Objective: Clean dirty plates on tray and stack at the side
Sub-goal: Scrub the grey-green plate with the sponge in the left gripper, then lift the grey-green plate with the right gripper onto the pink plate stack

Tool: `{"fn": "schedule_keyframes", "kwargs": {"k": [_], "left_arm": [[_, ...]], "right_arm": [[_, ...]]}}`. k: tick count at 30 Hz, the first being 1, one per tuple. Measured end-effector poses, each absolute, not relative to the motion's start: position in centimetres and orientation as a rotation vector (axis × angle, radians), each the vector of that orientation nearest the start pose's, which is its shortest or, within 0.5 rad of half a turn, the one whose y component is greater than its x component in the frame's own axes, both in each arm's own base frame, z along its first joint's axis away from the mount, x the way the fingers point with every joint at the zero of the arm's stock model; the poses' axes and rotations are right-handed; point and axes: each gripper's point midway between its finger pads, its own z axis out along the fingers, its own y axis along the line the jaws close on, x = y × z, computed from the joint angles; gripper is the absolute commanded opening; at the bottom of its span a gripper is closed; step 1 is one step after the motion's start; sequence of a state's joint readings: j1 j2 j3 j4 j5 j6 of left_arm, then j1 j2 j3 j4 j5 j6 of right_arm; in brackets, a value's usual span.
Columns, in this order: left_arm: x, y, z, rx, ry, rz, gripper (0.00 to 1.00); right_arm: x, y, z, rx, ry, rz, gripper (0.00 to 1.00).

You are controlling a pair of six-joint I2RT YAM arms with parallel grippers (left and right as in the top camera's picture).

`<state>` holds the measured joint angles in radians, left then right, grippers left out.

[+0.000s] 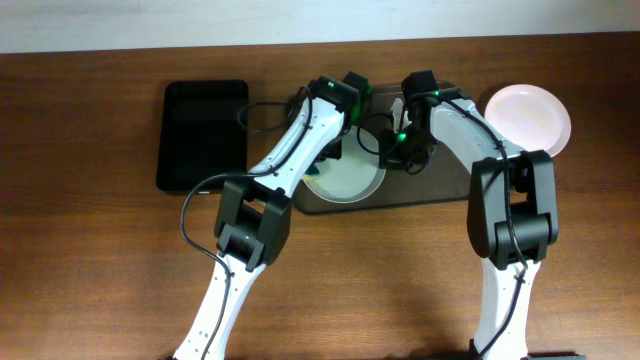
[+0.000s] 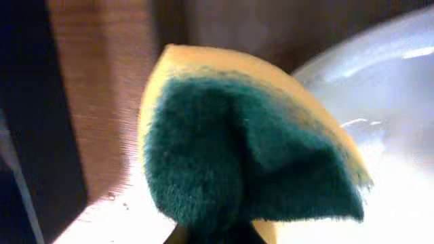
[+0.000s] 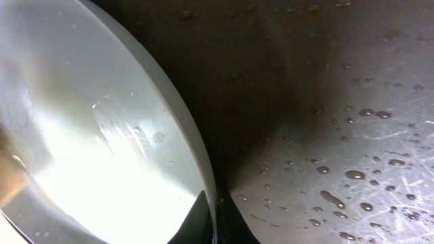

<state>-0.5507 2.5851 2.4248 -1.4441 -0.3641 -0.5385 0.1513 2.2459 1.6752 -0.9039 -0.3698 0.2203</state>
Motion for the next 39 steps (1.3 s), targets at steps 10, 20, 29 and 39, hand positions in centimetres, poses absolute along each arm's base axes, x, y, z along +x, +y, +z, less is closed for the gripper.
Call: {"fn": "schedule_keyframes", "kwargs": {"k": [10,20,29,39], "left_arm": [[44.4,-28.0,5.2,0.049,3.075,-0.252,0.00],[41.4,-27.7,0.9,0.097,3.170,-0.163,0.00],[43.4,-21.4,2.0,0.118,2.986,0.435,0.00],[48.2,-17.7,9.7,-0.045,2.826,0.436,0.00]], "right_arm": [[43.2,12.8,0.4,0.080,3.060,0.587,0.04],[43.2,12.8,0.4,0.080,3.060,0.586,0.04],[42.7,12.7,0.5,0.087,3.083,0.585,0.04],[43.7,11.5,2.0,0.078,3.094,0.472,0.04]]}}
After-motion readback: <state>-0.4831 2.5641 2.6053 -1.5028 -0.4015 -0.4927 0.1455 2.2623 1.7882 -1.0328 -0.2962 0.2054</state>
